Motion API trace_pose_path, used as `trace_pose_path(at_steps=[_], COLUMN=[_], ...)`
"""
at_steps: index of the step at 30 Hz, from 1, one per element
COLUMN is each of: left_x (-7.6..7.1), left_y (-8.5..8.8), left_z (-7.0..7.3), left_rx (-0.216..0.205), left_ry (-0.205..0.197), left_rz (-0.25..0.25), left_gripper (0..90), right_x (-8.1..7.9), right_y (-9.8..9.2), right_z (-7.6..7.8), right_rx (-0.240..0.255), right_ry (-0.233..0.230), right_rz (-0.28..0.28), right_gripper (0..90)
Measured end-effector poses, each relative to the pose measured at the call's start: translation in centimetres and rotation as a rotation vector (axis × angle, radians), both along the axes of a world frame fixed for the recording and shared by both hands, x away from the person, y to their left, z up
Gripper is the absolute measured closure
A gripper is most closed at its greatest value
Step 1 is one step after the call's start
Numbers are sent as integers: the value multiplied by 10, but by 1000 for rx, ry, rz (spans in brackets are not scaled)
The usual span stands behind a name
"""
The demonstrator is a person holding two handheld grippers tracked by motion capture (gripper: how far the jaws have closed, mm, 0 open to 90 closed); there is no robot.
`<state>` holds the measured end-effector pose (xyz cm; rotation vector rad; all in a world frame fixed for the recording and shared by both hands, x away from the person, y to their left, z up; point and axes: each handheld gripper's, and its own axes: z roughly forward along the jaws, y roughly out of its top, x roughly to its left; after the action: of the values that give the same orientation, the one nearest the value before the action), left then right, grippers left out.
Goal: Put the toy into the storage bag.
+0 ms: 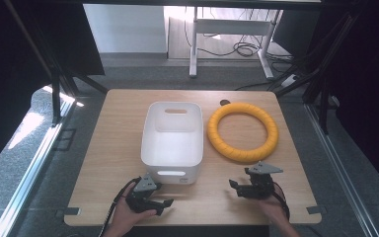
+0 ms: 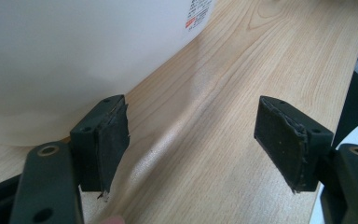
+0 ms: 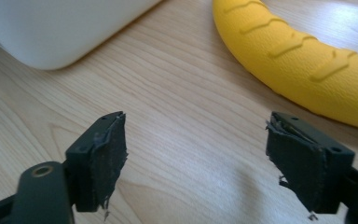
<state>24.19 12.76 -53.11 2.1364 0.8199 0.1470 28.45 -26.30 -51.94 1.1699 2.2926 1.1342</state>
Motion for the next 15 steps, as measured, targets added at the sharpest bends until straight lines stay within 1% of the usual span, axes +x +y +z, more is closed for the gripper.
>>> trace_pose_path(at_steps=[5,7,9,10,11,12,13,14,15], left_x=[2,2,1,1,1,1,1,1,1], left_y=[2,2,1,1,0,0,0,0,0], left_z=[-1,-1,-1,-1,-1,-1,-1,-1,-1], left_rx=[-9,-12,-12,-12,-12,-12,-11,-11,-12], left_ry=[-1,2,3,3,3,3,2,2,1], left_rz=[13,11,10,10,10,10,10,10,13], left_gripper=[262,262,262,262,262,262,262,262,262], right_x=[1,0,-2,-2,-3,-3,-2,-2,-2], right_y=[0,0,0,0,1,1,1,1,1], right_z=[1,1,2,2,1,1,0,0,0], right_rx=[8,-2,-19,-19,-56,-56,-67,-61,-61], right_ry=[-17,-29,-39,-39,-47,-47,-38,-24,-24], right_rz=[15,10,31,31,64,64,87,96,96], right_gripper=[242,251,264,264,285,285,286,286,286])
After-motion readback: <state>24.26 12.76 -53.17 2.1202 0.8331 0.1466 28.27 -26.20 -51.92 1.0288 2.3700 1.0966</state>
